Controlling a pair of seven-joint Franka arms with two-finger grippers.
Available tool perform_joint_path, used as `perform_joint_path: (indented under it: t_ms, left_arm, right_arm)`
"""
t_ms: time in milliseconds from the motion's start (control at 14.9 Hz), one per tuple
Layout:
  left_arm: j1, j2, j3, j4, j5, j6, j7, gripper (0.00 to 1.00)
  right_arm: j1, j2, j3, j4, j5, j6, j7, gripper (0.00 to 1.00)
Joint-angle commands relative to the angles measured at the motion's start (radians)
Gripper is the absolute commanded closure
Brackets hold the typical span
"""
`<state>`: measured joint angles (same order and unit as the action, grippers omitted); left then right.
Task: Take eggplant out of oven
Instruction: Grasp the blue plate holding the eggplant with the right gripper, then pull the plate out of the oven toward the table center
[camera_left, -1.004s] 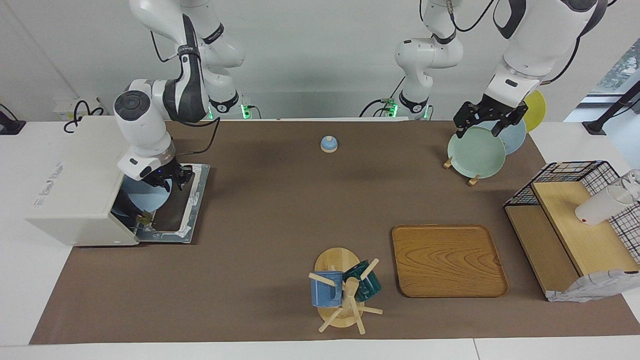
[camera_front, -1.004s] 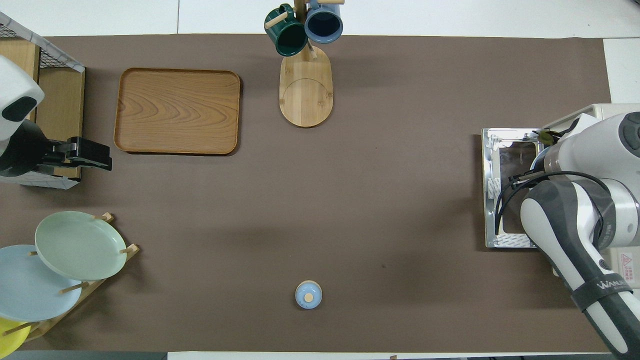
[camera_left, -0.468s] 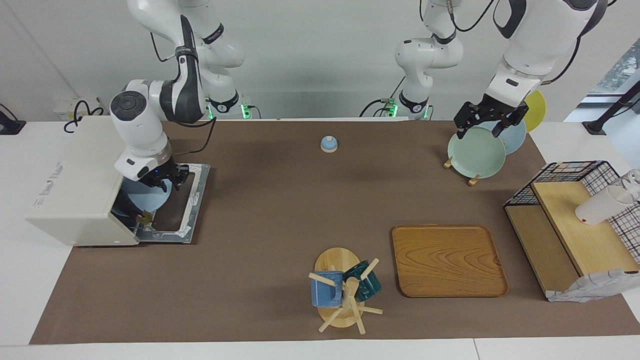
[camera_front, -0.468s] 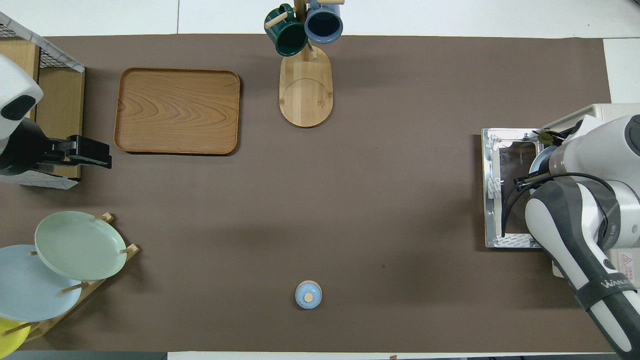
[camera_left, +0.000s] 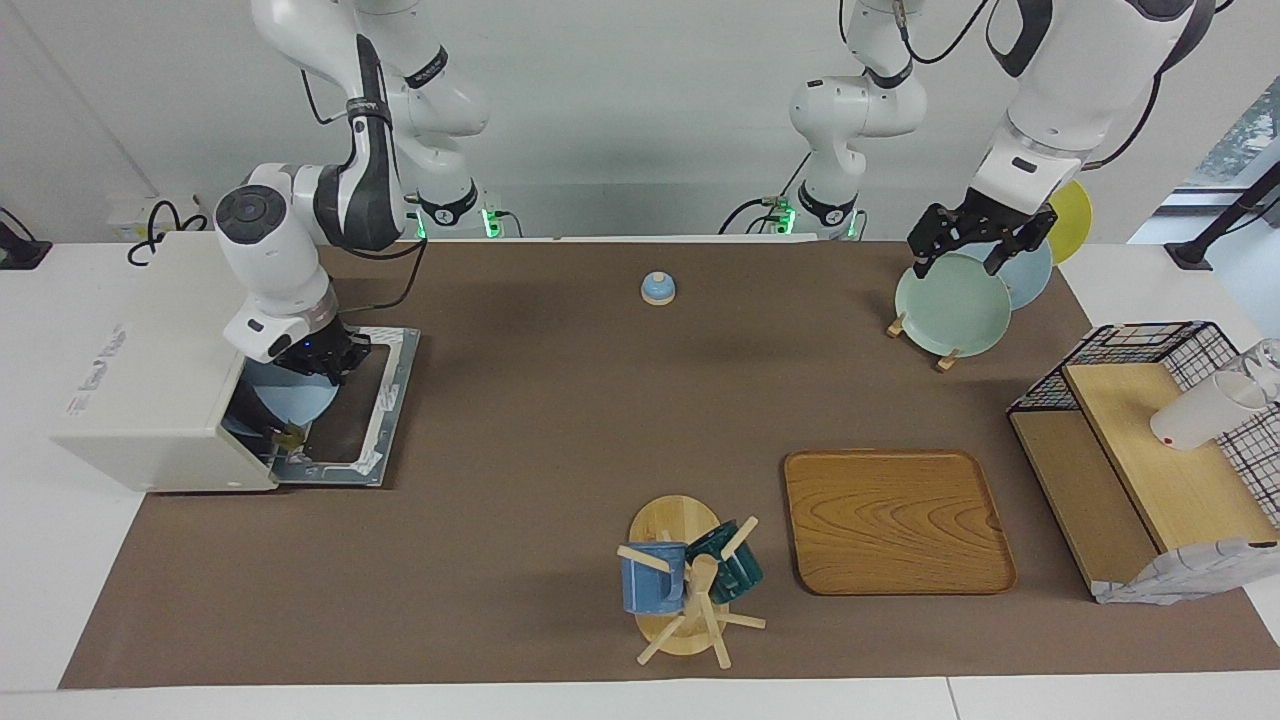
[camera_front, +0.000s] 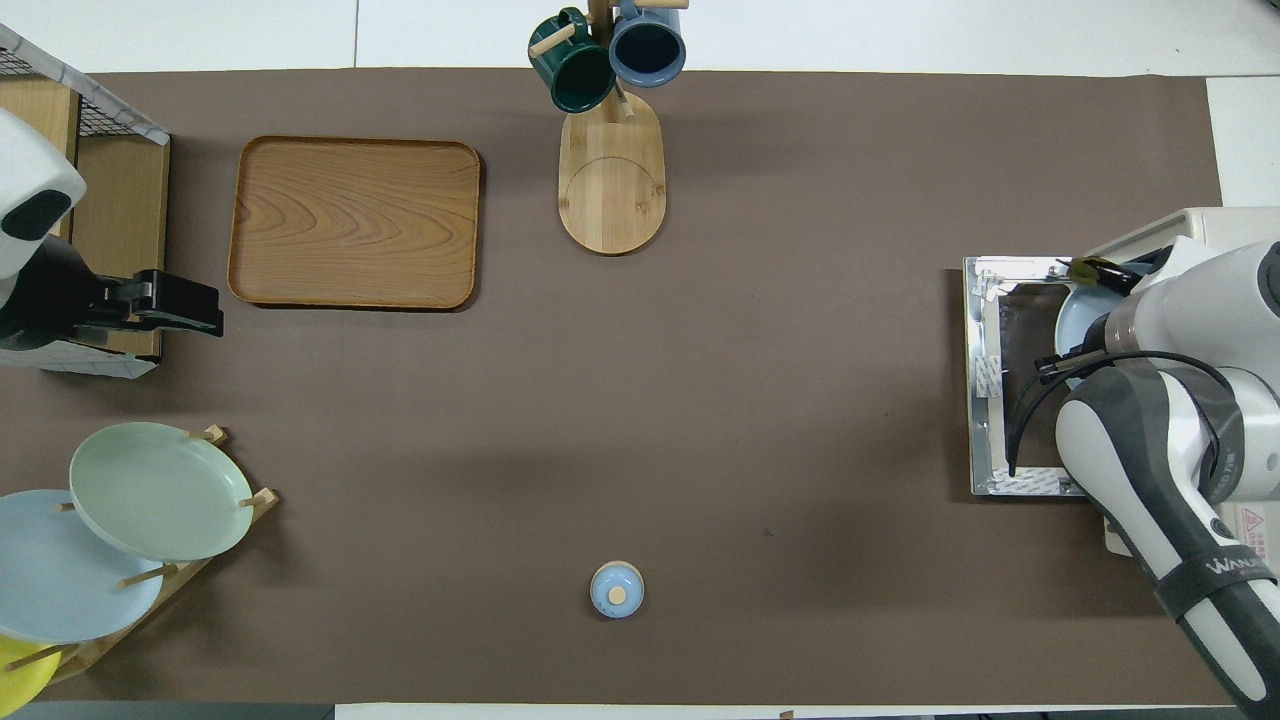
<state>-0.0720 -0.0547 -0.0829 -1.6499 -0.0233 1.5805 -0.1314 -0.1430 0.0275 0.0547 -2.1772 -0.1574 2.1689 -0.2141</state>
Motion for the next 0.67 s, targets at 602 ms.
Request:
perform_joint_path:
  t_ms: [602]
  left_arm:
    - [0.011, -0.005, -0.009, -0.010, -0.003, 0.032, 0.015, 0.00]
  right_arm:
    - [0.169, 0.008, 0.014, 0.105, -0.014, -0.118, 0.117, 1.00]
